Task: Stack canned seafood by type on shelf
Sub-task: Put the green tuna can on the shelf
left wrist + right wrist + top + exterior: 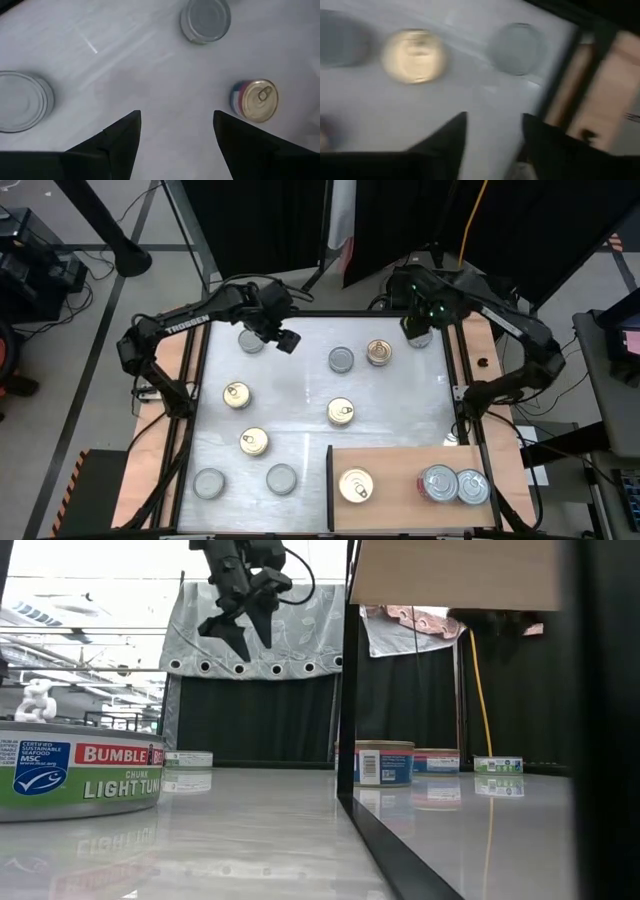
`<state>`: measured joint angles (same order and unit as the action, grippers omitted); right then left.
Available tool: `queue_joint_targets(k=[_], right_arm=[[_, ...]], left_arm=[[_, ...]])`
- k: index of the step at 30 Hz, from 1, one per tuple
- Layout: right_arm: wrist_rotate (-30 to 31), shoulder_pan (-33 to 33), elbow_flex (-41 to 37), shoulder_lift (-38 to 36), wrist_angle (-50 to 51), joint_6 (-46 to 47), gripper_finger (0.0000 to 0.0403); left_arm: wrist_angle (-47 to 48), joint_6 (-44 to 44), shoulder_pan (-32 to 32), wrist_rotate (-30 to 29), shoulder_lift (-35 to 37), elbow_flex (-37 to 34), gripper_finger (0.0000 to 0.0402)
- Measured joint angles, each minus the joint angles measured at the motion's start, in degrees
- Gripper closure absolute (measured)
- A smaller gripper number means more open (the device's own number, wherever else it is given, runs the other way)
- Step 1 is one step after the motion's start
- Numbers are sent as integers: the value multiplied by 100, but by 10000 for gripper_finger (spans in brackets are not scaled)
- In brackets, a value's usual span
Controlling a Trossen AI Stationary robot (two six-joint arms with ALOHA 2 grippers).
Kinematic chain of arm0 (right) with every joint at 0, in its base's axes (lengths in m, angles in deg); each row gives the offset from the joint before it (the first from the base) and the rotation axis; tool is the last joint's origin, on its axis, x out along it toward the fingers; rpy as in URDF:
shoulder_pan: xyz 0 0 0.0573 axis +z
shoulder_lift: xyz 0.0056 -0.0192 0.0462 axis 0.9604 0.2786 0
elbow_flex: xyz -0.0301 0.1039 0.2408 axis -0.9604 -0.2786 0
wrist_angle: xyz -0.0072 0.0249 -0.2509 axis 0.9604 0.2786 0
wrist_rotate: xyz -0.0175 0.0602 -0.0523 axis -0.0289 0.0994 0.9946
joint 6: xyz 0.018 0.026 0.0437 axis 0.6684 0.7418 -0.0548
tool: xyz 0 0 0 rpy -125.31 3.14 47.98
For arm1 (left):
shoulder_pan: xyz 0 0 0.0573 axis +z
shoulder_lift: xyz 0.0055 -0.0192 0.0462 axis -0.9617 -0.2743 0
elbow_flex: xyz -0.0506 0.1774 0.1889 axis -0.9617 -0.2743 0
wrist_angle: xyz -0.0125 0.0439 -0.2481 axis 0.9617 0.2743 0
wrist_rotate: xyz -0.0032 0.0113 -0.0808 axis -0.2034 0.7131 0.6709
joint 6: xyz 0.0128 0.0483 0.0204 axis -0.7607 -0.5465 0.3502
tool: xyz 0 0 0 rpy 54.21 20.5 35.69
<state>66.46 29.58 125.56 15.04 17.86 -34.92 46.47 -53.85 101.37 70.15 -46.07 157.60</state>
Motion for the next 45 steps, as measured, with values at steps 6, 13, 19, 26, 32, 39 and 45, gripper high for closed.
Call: queue_joint_targets(k=[6, 13, 19, 26, 32, 39, 45], right_arm=[[-78, -867, -779, 410, -414, -558, 389], [-124, -1037, -1904, 426, -1471, -150, 400], [-127, -1052, -2586, 428, -2059, 291, 402], [-77, -1088, -2646, 426, -2639, 433, 403], [53, -1135, -2646, 518, -2950, 452, 403], [80, -1133, -2646, 705, -3195, 389, 403], [203, -1133, -2646, 719, -3216, 321, 402]], left_arm=[[36, 46, -156, -26, 65, 2, 153], [34, 200, -355, -110, 75, 2, 153], [-47, 199, -419, -117, 75, 2, 153], [-114, 198, -422, -133, 75, 2, 153], [-115, 198, -424, -151, 75, 2, 153], [-116, 199, -444, -305, 75, 2, 153], [-116, 200, -457, -323, 75, 2, 153]])
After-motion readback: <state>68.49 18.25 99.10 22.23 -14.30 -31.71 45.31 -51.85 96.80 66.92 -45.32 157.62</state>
